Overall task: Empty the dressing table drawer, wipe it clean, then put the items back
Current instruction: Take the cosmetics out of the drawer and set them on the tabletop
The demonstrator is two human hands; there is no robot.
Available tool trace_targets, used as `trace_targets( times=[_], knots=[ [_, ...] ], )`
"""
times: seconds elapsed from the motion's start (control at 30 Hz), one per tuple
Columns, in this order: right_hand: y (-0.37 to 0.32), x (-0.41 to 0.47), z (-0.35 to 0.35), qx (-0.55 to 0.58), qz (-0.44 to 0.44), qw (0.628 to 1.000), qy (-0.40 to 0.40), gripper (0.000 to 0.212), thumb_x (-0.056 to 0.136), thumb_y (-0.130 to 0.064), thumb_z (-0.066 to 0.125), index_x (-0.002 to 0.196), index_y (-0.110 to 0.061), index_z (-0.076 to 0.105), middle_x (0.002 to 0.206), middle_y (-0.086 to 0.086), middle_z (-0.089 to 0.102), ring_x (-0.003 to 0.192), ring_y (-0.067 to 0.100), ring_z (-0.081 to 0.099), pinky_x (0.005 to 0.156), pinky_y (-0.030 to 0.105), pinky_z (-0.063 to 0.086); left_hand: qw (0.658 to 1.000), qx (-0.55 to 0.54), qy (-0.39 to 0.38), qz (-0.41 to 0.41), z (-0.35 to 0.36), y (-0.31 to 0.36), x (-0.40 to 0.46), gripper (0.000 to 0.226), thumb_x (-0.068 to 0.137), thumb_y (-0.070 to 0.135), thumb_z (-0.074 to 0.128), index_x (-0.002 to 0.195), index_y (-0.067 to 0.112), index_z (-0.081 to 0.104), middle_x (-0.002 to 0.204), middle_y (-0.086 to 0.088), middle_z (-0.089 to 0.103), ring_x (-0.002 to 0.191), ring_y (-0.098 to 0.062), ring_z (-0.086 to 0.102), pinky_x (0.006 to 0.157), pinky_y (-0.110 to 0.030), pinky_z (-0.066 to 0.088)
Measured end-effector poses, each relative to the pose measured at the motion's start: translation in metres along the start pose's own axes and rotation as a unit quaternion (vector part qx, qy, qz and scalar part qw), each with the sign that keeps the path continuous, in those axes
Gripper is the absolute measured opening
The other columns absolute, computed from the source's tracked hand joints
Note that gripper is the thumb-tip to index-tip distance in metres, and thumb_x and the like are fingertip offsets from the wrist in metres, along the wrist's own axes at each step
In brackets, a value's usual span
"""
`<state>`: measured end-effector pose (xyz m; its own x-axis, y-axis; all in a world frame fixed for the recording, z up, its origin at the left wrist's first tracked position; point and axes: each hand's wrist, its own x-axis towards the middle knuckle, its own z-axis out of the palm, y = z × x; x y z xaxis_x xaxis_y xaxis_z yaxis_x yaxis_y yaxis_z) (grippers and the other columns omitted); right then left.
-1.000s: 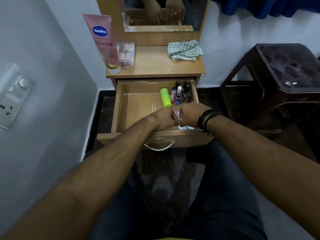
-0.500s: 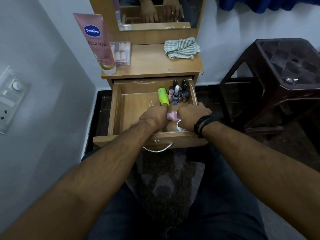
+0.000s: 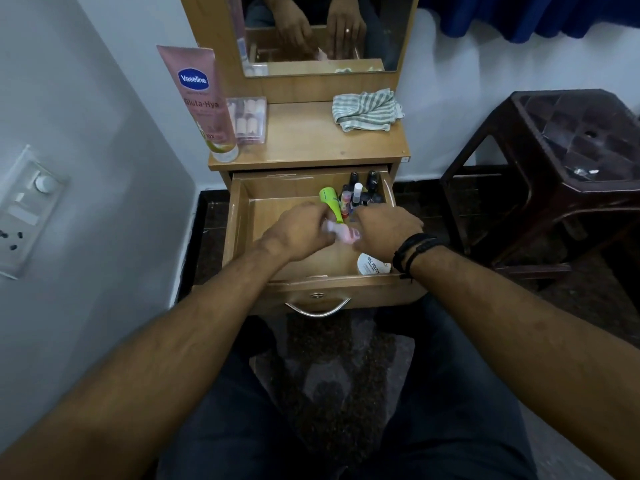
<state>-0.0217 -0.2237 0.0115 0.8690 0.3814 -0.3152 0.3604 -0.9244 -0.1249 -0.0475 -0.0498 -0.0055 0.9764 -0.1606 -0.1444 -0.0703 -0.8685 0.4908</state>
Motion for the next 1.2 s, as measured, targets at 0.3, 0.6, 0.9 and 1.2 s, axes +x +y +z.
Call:
trace_targets(
  times=[0.3, 0.6, 0.9, 1.2],
  knots=[
    [-0.05, 0.041, -0.044, 0.237, -0.134, 0.954, 0.123, 0.036, 0.078, -0.051, 0.062, 0.096, -0.02, 0.064, 0.088, -0.004, 0.07, 0.084, 0.02, 0.065, 0.076, 0.037, 0.054, 0.984, -0.081, 0.156, 0.037, -0.114, -0.019, -0.015, 0.033, 0.083, 0.03, 0.077, 0.114, 0.02, 0.069, 0.111, 0.002, 0.064, 0.093, -0.011, 0.063, 0.084, -0.031, 0.055],
    [-0.1, 0.101, -0.075, 0.336, -0.111, 0.913, 0.205, 0.031, 0.077, -0.038, 0.072, 0.101, -0.022, 0.061, 0.094, -0.007, 0.069, 0.088, 0.016, 0.062, 0.072, 0.03, 0.047, 0.93, -0.16, 0.33, -0.032, -0.11, -0.042, -0.01, 0.045, 0.094, 0.029, 0.068, 0.134, 0.016, 0.053, 0.124, 0.002, 0.065, 0.105, -0.014, 0.064, 0.089, -0.034, 0.056],
    [-0.124, 0.134, -0.066, 0.302, -0.07, 0.93, 0.198, 0.028, 0.083, -0.045, 0.066, 0.098, -0.023, 0.059, 0.087, -0.003, 0.068, 0.08, 0.021, 0.062, 0.064, 0.029, 0.044, 0.936, -0.147, 0.314, -0.065, -0.089, -0.064, 0.004, 0.042, 0.099, 0.014, 0.057, 0.141, 0.015, 0.051, 0.134, -0.002, 0.059, 0.105, -0.002, 0.052, 0.097, -0.027, 0.05],
    [-0.128, 0.145, -0.065, 0.291, -0.063, 0.937, 0.182, 0.027, 0.081, -0.033, 0.07, 0.104, -0.025, 0.058, 0.091, -0.003, 0.067, 0.084, 0.022, 0.062, 0.072, 0.034, 0.053, 0.939, -0.115, 0.317, -0.071, -0.084, -0.071, 0.013, 0.041, 0.099, 0.016, 0.058, 0.14, 0.017, 0.052, 0.138, -0.002, 0.05, 0.11, -0.002, 0.047, 0.102, -0.037, 0.051]
  ],
)
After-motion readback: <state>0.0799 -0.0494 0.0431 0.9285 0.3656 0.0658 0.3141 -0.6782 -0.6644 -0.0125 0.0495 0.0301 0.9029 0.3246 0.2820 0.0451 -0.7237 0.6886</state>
